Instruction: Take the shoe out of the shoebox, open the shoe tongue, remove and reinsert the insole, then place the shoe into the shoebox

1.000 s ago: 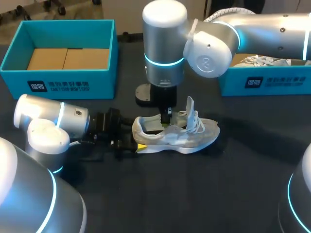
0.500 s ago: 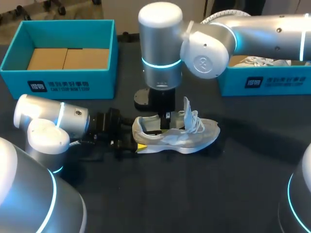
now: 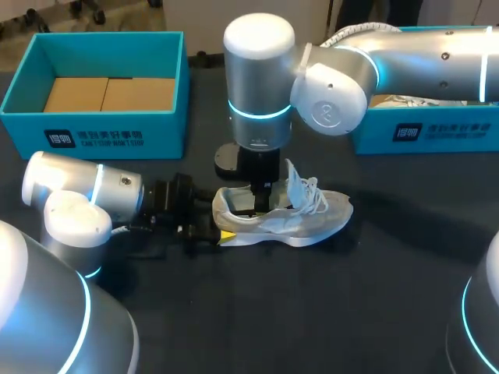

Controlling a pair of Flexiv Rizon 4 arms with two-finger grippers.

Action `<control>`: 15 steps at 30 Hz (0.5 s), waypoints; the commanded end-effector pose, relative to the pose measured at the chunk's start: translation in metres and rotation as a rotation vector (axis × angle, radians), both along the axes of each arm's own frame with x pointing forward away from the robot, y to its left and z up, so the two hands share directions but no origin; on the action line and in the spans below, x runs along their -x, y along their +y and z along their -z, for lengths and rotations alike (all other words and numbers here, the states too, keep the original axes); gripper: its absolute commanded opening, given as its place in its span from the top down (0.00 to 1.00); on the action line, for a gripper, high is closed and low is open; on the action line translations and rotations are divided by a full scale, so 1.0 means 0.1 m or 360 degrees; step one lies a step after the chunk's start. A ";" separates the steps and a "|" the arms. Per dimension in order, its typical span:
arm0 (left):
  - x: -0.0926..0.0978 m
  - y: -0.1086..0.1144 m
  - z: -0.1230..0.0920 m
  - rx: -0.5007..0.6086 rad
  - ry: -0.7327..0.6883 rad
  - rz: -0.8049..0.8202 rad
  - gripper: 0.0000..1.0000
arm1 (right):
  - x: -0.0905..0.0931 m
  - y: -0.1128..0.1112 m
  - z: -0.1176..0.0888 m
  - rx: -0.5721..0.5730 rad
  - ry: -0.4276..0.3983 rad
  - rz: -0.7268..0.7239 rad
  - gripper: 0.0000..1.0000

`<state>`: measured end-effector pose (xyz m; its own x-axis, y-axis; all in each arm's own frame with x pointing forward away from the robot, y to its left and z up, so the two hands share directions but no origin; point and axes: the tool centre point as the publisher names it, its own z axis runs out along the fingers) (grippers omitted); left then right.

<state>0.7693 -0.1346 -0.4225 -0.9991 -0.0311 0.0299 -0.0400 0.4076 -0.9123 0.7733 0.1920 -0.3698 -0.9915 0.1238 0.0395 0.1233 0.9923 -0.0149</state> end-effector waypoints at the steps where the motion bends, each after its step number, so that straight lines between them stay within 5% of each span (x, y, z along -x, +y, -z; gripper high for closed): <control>1: 0.00 0.00 0.04 0.0002 0.0000 -0.0002 1.00 | -0.02 -0.01 0.05 -0.0012 -0.0004 -0.0008 0.63; 15: 0.00 0.00 0.04 0.0002 0.0000 -0.0002 1.00 | -0.09 -0.02 0.26 -0.0019 -0.0006 -0.0018 0.59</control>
<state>0.7693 -0.1346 -0.4225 -0.9991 -0.0311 0.0299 -0.0400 0.4076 -0.9123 0.7793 0.1892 -0.3876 -0.9931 0.1137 0.0283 0.1136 0.9935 -0.0066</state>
